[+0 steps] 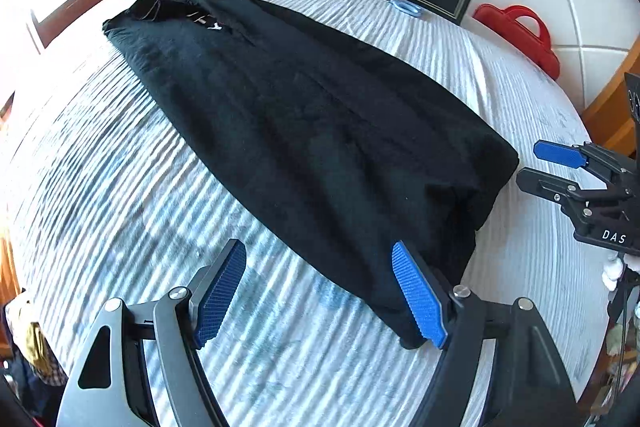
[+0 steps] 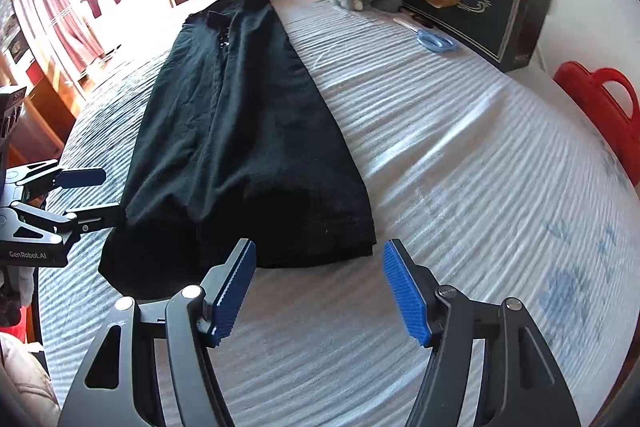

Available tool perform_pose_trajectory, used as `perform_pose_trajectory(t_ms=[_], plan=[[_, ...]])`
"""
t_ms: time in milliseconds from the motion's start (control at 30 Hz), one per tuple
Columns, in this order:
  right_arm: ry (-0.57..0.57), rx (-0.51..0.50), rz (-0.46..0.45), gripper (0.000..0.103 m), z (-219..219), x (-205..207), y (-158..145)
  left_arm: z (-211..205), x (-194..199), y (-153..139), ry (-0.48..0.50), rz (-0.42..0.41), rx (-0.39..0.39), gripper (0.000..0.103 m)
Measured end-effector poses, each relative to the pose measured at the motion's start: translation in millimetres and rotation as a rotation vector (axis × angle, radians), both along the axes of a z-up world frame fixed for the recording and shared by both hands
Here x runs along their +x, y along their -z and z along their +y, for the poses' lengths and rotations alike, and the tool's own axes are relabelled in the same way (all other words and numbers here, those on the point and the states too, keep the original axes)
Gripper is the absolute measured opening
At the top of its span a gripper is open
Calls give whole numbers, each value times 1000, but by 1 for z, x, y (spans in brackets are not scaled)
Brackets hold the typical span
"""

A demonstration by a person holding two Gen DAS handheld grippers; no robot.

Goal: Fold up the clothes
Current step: 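Grasp the T-shirt hem with both grippers, then lift the hem with both grippers and fold it toward the collar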

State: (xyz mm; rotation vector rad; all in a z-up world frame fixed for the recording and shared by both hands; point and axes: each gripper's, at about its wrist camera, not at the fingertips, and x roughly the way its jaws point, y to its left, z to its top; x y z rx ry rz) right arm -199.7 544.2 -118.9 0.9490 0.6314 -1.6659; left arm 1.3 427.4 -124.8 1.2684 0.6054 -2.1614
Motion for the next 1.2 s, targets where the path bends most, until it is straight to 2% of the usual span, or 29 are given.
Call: perform_pose_trajectory(t_ms=[167,367,500,533,600,700,800,867,900,933,1000,1033,1067,1100,1200], plan=[[-196,9,49,66,-4,-11,13,30,-1,13,-148,-44,-61,77],[-322,20,53,68,-11,-17,28,38,-12,18,-220,-92,-85,77],[-362,1,47,69,-12,-19,28,44,-9,12,-243,-86,-84,77],[-368,-2,46,73,-13,-19,29,45,-8,10,-249,-84,-84,78],[-373,-7,53,74,-15,-20,30,42,-13,19,-264,-105,-76,78],[-384,-7,59,75,-19,-21,33,37,-15,24,-312,-76,-50,82],[-391,-18,60,77,-22,-21,34,36,-17,26,-315,-54,-54,83],[-388,-21,59,76,-24,-20,34,35,-17,26,-307,-47,-56,82],[-385,-20,60,72,-24,-19,34,35,-18,26,-295,-45,-54,82],[-385,-22,62,57,-24,-17,32,34,-18,26,-284,-43,-53,77],[-386,-25,76,34,-23,-10,30,36,-22,22,-237,-44,-45,57],[-382,-18,90,30,-24,-6,29,40,-25,20,-209,-47,-35,32],[-374,-14,87,29,-25,-4,29,43,-28,17,-182,-49,-26,17],[-358,-12,71,28,-26,-6,29,42,-32,17,-162,-48,-25,16],[-303,-15,5,10,-28,-14,25,35,-34,13,-137,-26,-11,10]])
